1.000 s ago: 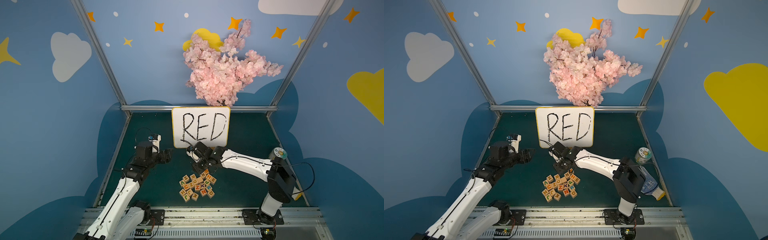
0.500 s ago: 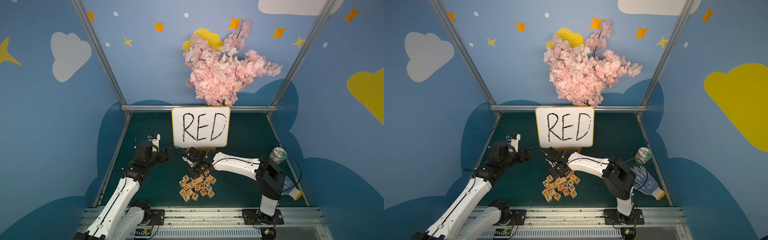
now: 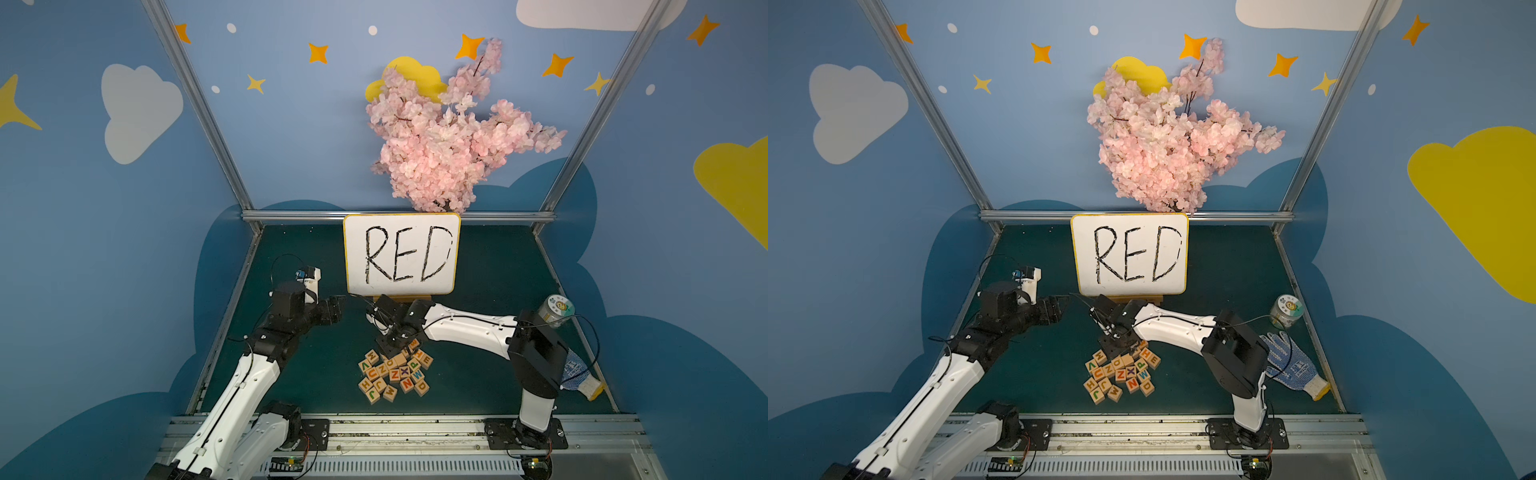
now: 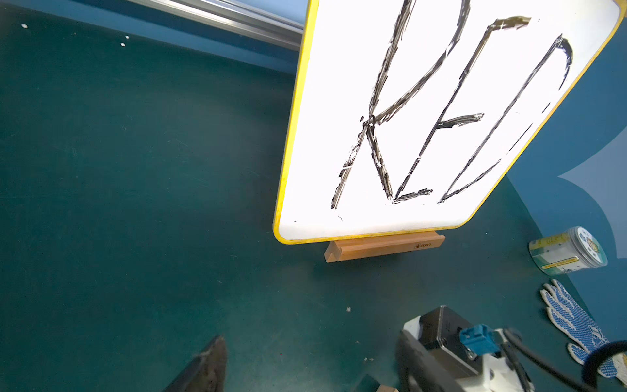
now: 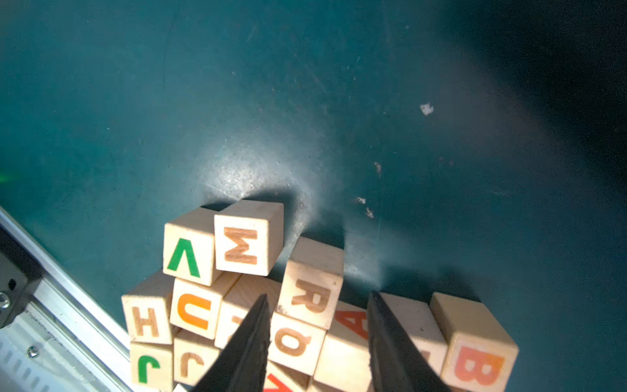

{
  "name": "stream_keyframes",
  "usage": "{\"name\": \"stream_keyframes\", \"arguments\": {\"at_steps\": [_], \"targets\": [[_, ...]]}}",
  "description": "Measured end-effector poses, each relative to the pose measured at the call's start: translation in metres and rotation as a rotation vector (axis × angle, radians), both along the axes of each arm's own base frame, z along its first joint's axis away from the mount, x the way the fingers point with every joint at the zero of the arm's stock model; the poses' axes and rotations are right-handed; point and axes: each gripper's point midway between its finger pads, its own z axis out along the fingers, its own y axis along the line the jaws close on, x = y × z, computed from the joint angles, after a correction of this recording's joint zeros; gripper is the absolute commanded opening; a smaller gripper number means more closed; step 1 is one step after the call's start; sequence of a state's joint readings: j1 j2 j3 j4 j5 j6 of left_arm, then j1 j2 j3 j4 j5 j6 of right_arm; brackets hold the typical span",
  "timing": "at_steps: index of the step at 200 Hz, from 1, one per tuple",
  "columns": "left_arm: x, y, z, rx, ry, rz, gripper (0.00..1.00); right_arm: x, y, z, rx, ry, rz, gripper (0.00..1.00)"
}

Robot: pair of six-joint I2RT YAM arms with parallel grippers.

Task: Assemble the uppercase word "red" with letter blocks
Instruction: Pick up the letter block from the center of the board.

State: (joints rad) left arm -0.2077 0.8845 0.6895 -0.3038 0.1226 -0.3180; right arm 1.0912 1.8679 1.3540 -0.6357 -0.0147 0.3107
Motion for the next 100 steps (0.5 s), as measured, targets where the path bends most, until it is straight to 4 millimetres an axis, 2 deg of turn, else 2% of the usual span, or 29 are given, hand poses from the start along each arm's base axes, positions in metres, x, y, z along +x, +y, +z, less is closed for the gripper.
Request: {"name": "stream_keyframes", "arguments": {"at_steps": [51,100], "targets": [[0.001,0.0,-0.001,0.001,0.005,0.0,0.77,-0.004,-0.001,-0.007,-0.013,0.028,0.004,0.5],[0.001,0.0,-0.001,0.0,0.001,0.0,0.77,-0.008,0.001,-0.016,-0.036,0.056,0.01,0.49]]}}
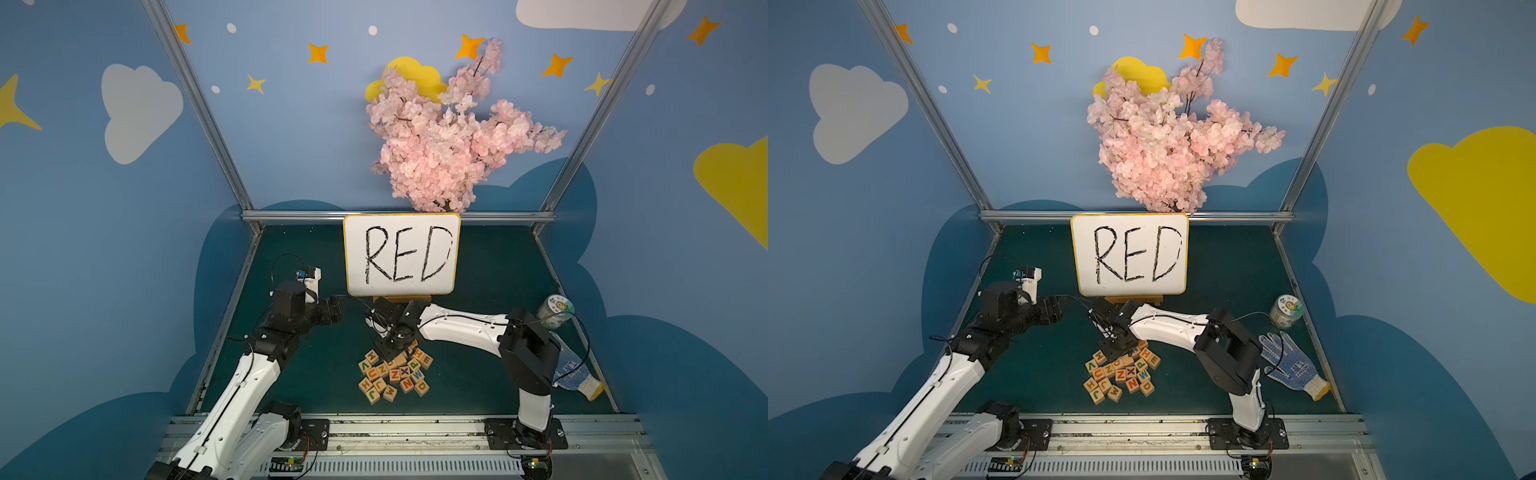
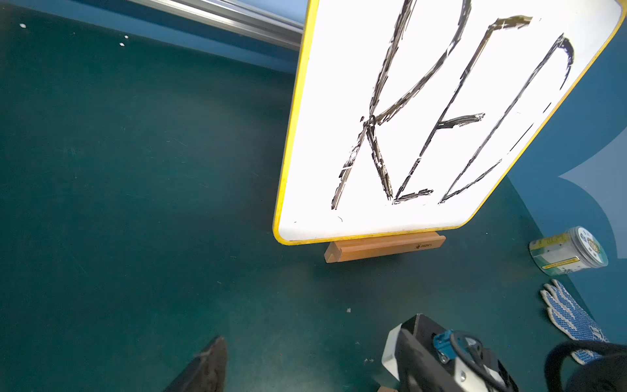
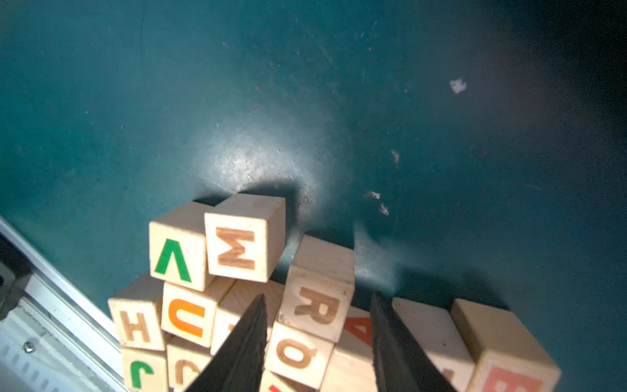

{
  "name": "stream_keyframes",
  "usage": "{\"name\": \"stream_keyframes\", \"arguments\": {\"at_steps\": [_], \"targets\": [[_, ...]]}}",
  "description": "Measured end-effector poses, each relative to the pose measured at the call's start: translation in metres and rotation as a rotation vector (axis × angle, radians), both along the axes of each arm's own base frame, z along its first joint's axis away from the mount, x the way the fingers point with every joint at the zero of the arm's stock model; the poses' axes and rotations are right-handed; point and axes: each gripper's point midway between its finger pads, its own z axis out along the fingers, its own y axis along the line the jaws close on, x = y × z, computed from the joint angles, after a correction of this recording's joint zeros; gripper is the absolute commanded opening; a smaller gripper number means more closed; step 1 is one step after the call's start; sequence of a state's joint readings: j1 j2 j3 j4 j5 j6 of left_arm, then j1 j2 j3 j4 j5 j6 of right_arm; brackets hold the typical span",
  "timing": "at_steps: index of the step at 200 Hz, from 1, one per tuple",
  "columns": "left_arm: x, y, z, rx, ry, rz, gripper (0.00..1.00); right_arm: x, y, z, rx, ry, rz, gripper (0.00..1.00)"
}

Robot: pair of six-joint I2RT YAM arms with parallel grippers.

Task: Assemble the uppercase word "red" with letter blocks
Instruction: Pick up the letter block from the center of the board.

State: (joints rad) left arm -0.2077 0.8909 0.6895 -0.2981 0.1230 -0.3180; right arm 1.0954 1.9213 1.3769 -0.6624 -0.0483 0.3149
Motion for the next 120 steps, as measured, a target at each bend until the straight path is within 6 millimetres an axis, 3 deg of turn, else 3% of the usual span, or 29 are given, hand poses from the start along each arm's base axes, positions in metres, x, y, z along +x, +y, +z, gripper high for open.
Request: {"name": "stream_keyframes", "arguments": {"at_steps": [120], "targets": [[0.0,0.001,0.001,0.0,-0.004,0.003,0.77,0.001,0.003,-0.011,-0.053,0.027,-0.003,0.42]]}}
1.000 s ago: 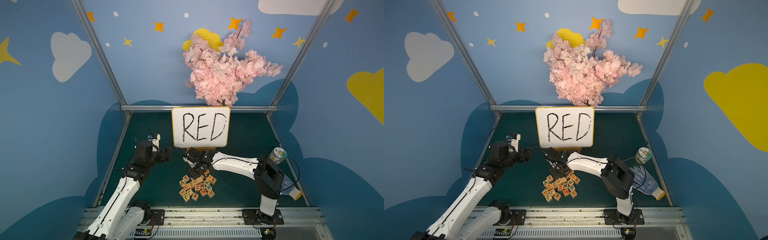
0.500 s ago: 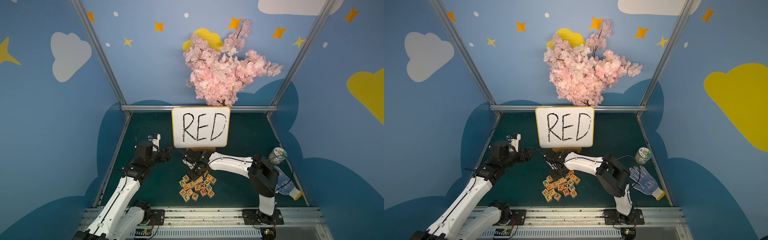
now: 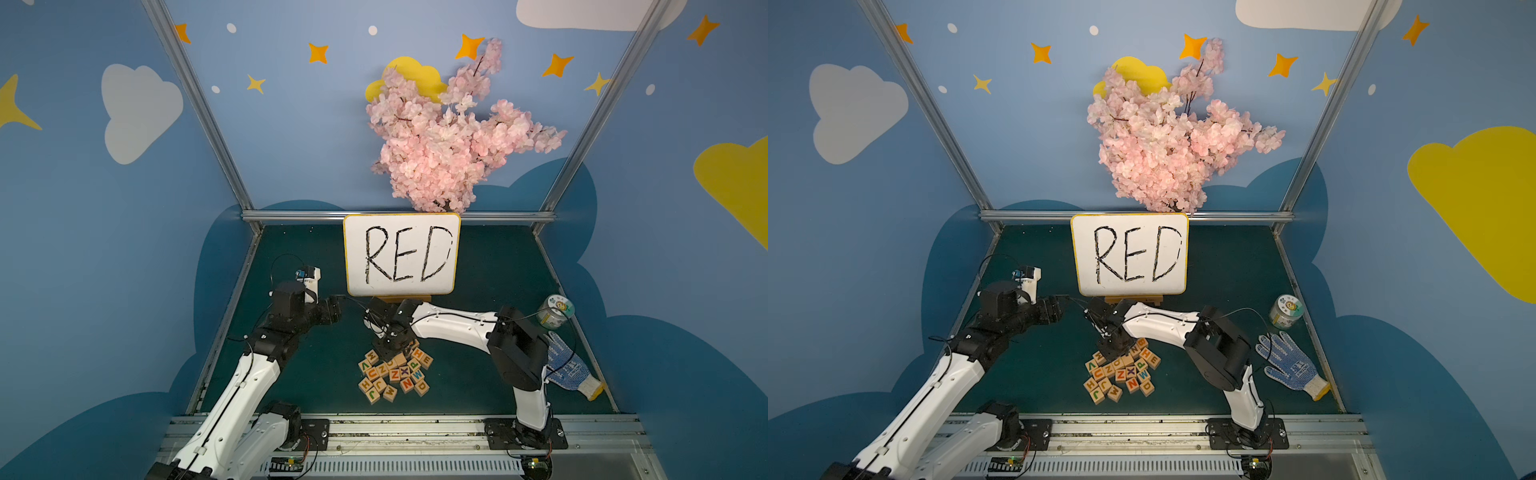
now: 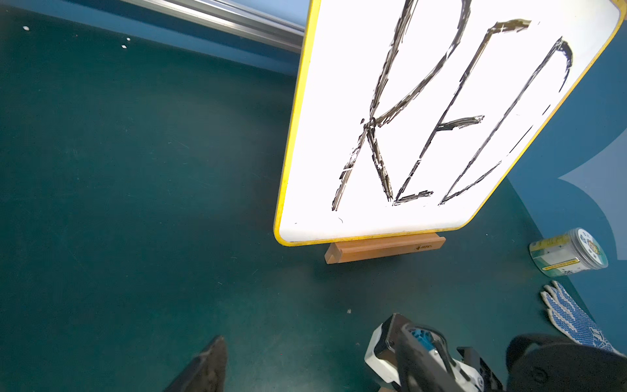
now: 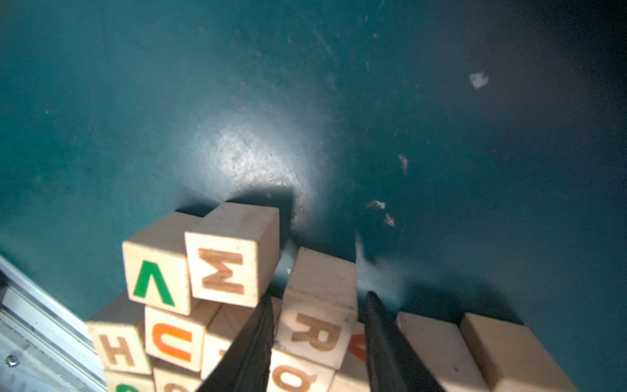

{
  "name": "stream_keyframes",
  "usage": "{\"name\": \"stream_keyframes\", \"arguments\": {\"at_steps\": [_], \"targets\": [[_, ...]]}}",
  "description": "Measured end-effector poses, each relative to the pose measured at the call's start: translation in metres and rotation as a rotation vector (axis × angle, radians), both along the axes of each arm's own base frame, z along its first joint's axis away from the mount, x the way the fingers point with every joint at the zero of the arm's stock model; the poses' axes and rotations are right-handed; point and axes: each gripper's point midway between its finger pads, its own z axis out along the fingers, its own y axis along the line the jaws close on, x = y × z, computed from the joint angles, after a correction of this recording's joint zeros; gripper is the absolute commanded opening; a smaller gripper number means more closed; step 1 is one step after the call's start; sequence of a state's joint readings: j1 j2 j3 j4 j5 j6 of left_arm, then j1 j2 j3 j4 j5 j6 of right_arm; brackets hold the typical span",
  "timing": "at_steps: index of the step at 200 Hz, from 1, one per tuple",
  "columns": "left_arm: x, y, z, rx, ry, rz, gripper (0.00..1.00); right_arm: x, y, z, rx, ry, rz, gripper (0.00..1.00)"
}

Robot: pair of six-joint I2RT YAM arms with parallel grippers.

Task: Assemble the uppercase word "red" with letter blocks
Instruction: Pick up the letter block from the center of the board, then place the letter block at the center of the board.

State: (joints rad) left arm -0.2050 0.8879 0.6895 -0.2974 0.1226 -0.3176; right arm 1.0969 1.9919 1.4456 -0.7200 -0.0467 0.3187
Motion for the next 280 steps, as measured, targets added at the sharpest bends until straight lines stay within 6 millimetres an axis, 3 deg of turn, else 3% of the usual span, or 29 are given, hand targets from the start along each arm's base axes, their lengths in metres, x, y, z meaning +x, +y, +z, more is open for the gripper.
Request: {"name": "stream_keyframes", "arguments": {"at_steps": [46,84,138,211,254,280], "targets": [[0.0,0.001,0.0,0.001,0.0,0.003,0.77,0.0,0.001,-0.006,-0.03,0.017,-0.005,0.36],[0.0,0.001,0.001,0.001,-0.004,0.004,0.77,0.0,-0.002,-0.004,-0.048,0.019,-0.01,0.23],[0.001,0.003,0.002,0.002,-0.01,0.009,0.77,0.004,-0.003,0.006,-0.068,-0.005,0.035,0.2],[0.001,0.01,0.012,-0.003,-0.046,0.031,0.77,0.038,0.012,0.045,-0.047,-0.184,0.298,0.18],[-0.002,0.015,0.023,-0.002,-0.086,0.053,0.78,0.051,0.023,0.051,0.009,-0.195,0.449,0.18],[-0.004,0.018,0.023,0.003,-0.096,0.065,0.78,0.059,0.035,0.045,0.011,-0.205,0.558,0.18]]}}
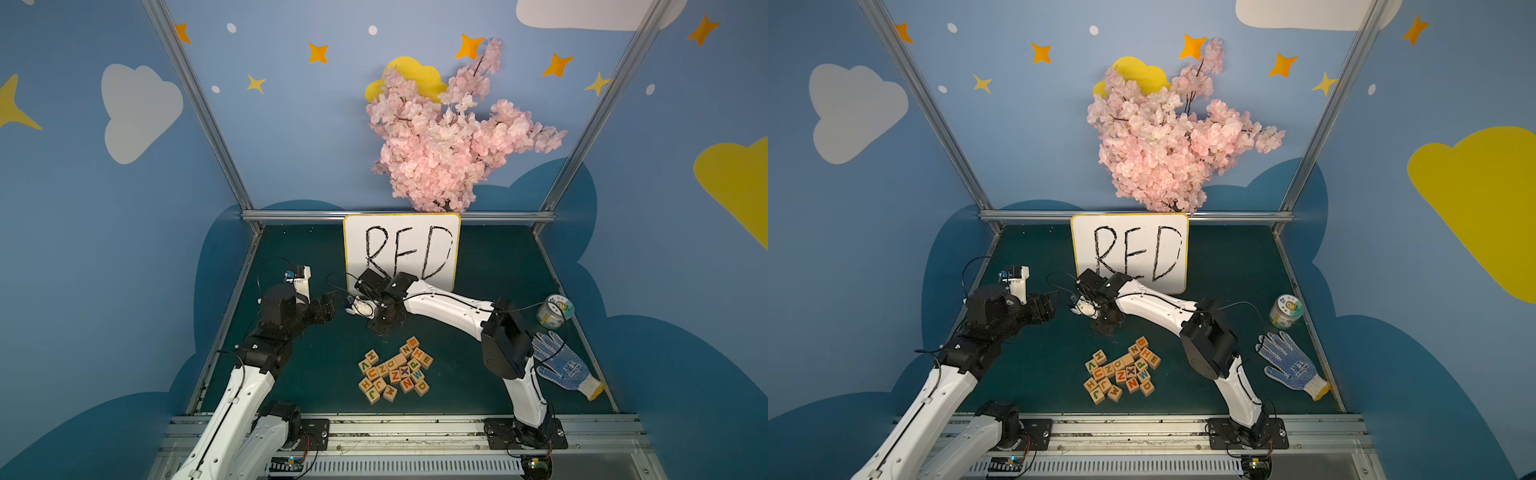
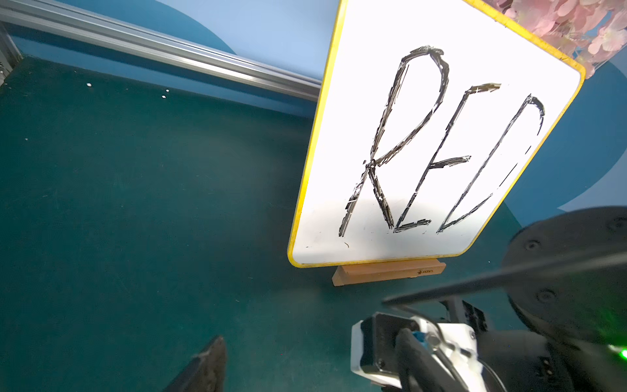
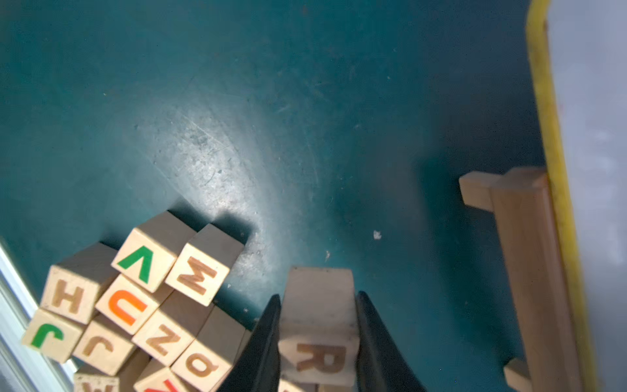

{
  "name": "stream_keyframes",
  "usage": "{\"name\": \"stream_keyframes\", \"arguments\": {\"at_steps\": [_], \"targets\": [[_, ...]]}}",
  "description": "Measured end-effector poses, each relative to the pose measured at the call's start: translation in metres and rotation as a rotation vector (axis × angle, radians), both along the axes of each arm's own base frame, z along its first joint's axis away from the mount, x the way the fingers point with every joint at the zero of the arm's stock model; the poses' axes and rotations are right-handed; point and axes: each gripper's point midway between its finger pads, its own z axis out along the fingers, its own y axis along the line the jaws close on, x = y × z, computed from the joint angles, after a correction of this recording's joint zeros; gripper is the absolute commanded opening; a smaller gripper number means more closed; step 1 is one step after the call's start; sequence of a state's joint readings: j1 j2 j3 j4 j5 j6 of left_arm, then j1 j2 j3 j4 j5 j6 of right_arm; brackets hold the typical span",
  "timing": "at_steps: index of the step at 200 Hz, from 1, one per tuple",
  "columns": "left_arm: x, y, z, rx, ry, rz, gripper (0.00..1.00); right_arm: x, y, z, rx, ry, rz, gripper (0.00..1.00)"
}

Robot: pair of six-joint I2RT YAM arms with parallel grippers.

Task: Assemble the uppercase word "red" with letter blocks
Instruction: Place the letter block at the center of the board.

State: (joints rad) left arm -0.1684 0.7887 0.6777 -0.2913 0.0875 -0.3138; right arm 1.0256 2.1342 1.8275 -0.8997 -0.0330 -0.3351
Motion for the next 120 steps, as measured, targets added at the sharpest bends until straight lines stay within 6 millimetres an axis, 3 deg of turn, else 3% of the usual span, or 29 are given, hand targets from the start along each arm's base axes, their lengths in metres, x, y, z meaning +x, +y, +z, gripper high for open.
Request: {"name": "stream_keyframes", "arguments": {"at_steps": [80,120], "targets": [[-0.005,0.008,0.002,0.019,-0.007,0.035,0.78,0.03,0.01,-0.021,-0.063,-0.019,0.171,0.18],[-0.027,0.011,-0.003,0.009,0.039,0.041,0.79,0.036,0.011,-0.021,-0.066,-0.035,0.21,0.18]]}}
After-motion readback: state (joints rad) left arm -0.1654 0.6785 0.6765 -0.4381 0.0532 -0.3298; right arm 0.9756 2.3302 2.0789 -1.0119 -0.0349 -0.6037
